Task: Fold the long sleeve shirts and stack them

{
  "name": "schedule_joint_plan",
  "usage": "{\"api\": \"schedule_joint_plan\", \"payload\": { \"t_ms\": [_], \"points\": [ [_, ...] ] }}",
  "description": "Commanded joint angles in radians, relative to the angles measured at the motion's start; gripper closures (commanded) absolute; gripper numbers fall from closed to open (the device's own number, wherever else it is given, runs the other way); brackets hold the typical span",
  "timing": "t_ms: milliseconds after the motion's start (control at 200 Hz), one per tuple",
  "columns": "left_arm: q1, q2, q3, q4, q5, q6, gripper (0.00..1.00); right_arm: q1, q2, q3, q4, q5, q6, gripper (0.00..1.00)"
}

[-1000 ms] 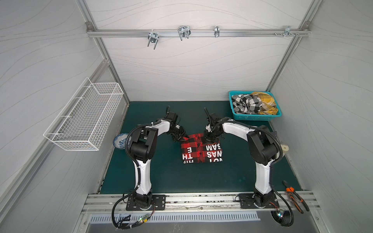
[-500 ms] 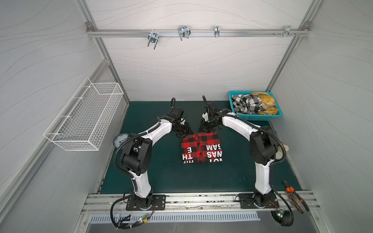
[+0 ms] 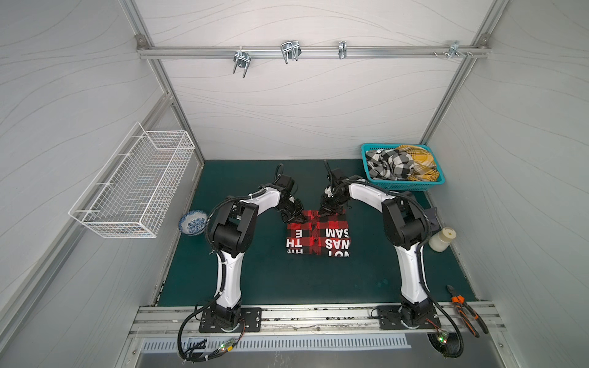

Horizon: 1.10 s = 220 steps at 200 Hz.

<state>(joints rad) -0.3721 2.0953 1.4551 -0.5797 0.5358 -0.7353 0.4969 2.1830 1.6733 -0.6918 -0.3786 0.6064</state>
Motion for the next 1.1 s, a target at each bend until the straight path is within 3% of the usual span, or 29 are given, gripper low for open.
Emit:
{"api": "schedule_joint_plan", "payload": {
  "t_ms": [0, 205, 540, 700, 1095],
  "points": [
    [0.003, 0.045, 0.047, -0.054, -0.018, 0.045, 0.81, -0.042, -0.050, 0.019, -0.108, 0.018, -0.069, 0.83],
    [-0.018, -0.141, -0.041, -0.032, 0.004, 0.031, 0.73, -0.046, -0.291, -0.089, -0.203, 0.124, -0.169, 0.79],
    [-0.062, -0.475, -0.301, -0.066, -0.042, 0.068, 0.71, -0.007, -0.542, -0.419, -0.048, 0.009, -0.060, 0.78],
    [-0.065, -0.458, -0.393, -0.009, 0.032, 0.073, 0.75, 0.011, -0.536, -0.492, 0.023, -0.017, -0.030, 0.78],
    [-0.058, -0.284, -0.414, 0.011, -0.066, 0.071, 0.82, -0.045, -0.425, -0.612, 0.123, -0.022, -0.013, 0.79]
  ]
}}
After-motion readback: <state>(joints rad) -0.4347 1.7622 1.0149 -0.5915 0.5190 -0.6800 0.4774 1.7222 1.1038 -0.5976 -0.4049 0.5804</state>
